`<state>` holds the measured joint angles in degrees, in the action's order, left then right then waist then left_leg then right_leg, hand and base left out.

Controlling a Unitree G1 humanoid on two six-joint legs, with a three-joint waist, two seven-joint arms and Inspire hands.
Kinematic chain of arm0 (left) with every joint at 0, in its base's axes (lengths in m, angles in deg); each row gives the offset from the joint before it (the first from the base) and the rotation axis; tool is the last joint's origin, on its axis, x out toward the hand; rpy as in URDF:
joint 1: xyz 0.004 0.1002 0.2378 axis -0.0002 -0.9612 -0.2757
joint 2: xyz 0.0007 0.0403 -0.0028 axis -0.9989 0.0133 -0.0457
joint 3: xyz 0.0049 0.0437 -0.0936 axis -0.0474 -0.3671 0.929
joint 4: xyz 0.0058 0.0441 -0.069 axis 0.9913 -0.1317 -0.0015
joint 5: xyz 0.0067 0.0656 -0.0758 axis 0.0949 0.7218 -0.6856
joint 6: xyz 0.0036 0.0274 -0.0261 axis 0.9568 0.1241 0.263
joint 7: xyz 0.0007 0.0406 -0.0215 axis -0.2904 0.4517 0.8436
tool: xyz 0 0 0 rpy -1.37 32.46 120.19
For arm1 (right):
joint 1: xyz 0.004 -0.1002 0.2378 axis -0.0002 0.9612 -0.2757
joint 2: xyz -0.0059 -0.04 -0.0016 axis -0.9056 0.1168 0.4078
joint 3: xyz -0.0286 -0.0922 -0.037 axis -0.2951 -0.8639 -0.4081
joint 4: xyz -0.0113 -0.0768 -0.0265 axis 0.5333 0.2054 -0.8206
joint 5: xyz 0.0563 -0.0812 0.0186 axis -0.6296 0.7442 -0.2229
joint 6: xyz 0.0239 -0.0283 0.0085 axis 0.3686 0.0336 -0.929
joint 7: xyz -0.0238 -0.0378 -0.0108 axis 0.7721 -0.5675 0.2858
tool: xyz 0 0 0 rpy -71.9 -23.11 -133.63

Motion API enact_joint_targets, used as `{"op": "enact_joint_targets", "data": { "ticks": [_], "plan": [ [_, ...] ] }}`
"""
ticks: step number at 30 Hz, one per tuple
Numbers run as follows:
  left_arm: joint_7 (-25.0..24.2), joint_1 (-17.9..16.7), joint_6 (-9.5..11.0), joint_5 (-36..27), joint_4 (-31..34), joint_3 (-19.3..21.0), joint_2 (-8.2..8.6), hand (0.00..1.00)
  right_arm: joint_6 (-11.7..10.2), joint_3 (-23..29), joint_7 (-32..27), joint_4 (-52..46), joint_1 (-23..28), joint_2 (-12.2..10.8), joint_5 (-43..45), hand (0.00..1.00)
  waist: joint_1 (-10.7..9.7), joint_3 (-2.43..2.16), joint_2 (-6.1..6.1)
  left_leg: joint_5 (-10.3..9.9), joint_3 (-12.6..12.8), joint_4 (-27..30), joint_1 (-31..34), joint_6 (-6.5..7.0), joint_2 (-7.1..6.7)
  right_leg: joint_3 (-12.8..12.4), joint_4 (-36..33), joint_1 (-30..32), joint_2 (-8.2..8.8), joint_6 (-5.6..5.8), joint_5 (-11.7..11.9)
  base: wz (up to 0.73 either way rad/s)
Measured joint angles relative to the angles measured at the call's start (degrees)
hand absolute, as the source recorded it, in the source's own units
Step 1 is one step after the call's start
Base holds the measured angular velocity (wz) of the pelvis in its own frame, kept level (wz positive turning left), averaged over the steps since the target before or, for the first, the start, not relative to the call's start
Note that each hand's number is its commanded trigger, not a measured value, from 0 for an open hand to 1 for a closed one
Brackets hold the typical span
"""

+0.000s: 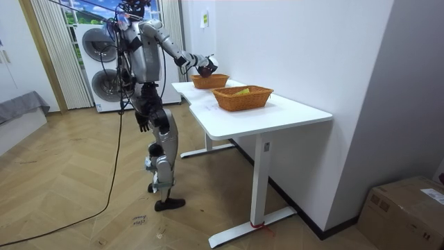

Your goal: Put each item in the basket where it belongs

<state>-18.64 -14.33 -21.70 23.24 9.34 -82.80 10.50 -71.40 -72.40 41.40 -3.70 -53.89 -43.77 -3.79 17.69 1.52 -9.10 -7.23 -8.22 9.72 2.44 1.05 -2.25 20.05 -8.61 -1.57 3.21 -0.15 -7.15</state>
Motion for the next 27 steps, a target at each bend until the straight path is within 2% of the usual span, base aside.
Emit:
{"op": "enact_joint_targets", "data": {
  "ticks": [1, 2, 3, 4, 8, 9, 22, 27],
  "plan": [
    [0.0, -0.1, -0.1, 0.2, 0.0, 0.0, 0.00, 0.00, 0.0, -0.1, -0.1, 0.1, 0.0, 0.0, -0.1, 1.00, 0.1, -0.02, -0.04, 0.0, 0.0, 0.0, 0.0, 0.00, -0.01, 0.0, 0.0, 0.0, 0.01, 0.00, 0.0, 0.00],
    [0.2, -0.2, -0.3, 0.6, 0.0, 0.0, -0.01, 0.00, 0.0, -0.6, -0.5, 0.2, 0.0, 0.0, -0.3, 0.95, 0.5, -0.04, -0.08, 0.0, 0.0, 0.0, 0.0, 0.01, -0.02, 0.1, 0.0, -0.1, 0.03, 0.00, 0.0, 0.00],
    [0.5, -0.2, -0.5, 0.9, 0.0, 0.0, 0.00, 0.00, 0.0, -1.0, -0.5, 0.3, 0.0, 0.0, -0.4, 0.85, 0.8, -0.05, -0.09, 0.0, 0.0, 0.0, -0.1, 0.01, -0.02, 0.1, 0.0, -0.1, 0.04, 0.00, 0.0, 0.00],
    [0.7, -0.2, -0.5, 1.0, 0.0, 0.0, 0.02, 0.00, 0.0, -1.1, -0.5, 0.5, 0.0, 0.0, -0.5, 0.79, 1.0, -0.05, -0.09, 0.0, 0.0, 0.0, -0.1, 0.01, -0.02, 0.1, 0.0, -0.1, 0.04, 0.00, 0.0, 0.00],
    [1.1, -0.6, -0.5, 1.1, 0.0, 0.0, 0.02, 0.00, 0.0, -1.4, -0.5, 1.8, 0.0, -0.2, -0.5, 0.20, 1.7, -0.08, -0.13, 0.0, 0.0, 0.0, 0.0, 0.03, -0.02, 0.4, 0.0, -0.1, 0.10, 0.00, 0.0, 0.00],
    [1.1, -0.7, -0.6, 1.1, 0.0, 0.0, 0.02, 0.00, -0.1, -1.4, -0.5, 2.0, -0.1, -0.3, -0.5, 0.00, 1.7, -0.08, -0.14, 0.0, 0.0, 0.0, 0.0, 0.03, -0.02, 0.4, 0.0, -0.1, 0.11, 0.00, 0.0, 0.00],
    [1.0, -1.3, -1.0, 1.2, 0.0, 0.0, 0.06, 0.00, -0.1, -1.4, -1.7, 3.6, -0.4, -0.6, -1.8, 0.00, 1.7, -0.04, -0.07, -0.1, -0.3, 0.0, -0.2, 0.06, -0.04, 0.6, -0.1, -0.3, 0.13, 0.01, 0.0, 0.01],
    [0.9, -1.6, -1.8, 1.2, 0.0, 0.0, 0.05, 0.00, -0.1, -1.4, -1.8, 3.9, -0.5, -0.6, -1.6, 0.00, 1.7, 0.01, 0.02, -0.2, -0.5, 0.1, -0.1, 0.07, -0.08, 0.6, -0.1, -0.4, 0.12, 0.01, 0.0, 0.00]
  ]
}}
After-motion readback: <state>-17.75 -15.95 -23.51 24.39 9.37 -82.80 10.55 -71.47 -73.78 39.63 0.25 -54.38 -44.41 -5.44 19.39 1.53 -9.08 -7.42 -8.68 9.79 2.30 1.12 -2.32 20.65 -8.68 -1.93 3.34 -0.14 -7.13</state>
